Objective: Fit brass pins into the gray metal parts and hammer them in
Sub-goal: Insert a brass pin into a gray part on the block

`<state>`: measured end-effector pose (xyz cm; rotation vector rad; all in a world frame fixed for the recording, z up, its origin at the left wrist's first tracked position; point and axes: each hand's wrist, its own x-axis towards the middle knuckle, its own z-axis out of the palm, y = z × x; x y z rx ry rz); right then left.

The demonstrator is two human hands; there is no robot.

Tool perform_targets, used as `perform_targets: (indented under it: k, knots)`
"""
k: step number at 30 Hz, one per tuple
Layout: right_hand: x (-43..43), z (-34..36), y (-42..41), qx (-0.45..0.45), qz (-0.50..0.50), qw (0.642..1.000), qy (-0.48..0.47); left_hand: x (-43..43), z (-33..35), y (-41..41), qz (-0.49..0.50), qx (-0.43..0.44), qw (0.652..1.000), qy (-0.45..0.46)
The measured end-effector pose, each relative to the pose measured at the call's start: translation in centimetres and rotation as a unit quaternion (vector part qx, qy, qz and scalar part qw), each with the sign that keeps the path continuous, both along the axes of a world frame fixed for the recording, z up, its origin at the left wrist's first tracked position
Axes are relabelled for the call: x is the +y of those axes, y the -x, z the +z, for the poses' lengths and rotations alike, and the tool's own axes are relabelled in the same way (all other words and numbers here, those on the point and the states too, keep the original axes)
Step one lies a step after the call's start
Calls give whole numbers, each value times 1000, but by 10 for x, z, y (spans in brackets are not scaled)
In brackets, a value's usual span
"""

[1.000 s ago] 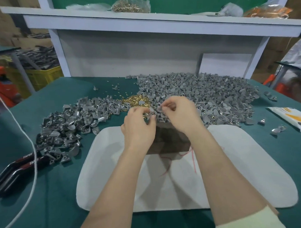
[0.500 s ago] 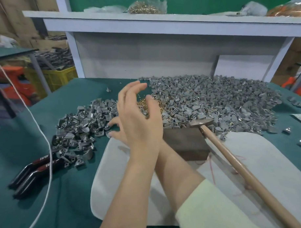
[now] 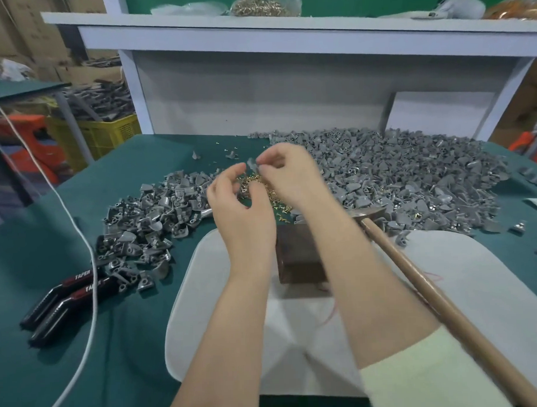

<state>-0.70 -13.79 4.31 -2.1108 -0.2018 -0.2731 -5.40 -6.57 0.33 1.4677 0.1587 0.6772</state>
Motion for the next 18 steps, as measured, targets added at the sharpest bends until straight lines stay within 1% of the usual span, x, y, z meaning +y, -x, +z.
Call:
perform_targets:
  k: [2, 4, 7, 11, 13, 15, 16, 18]
  knots:
    - [-18, 4, 13, 25, 25, 999, 1, 0, -7, -4, -65, 55, 996, -13]
    - [-44, 2, 26, 43, 42, 998, 29, -4, -11, -5, -134, 85, 985, -63]
    - [-67, -6, 39, 47, 40, 997, 51, -13, -13, -2, -196, 94, 969, -121]
    - [-76, -10, 44, 44, 41, 996, 69, -16, -12, 2, -243, 101, 956, -130]
    - [-75, -10, 43, 53, 53, 996, 43, -15, -12, 1, -222, 99, 965, -98]
    - [-71, -13, 37, 48, 35, 998, 15, -11, -10, -1, -165, 90, 981, -41]
    - [-68, -16, 31, 31, 2, 999, 38, -8, -9, -2, -135, 80, 988, -7]
    - [-59, -25, 18, 9, -66, 990, 123, -2, -6, -4, -92, 52, 992, 74]
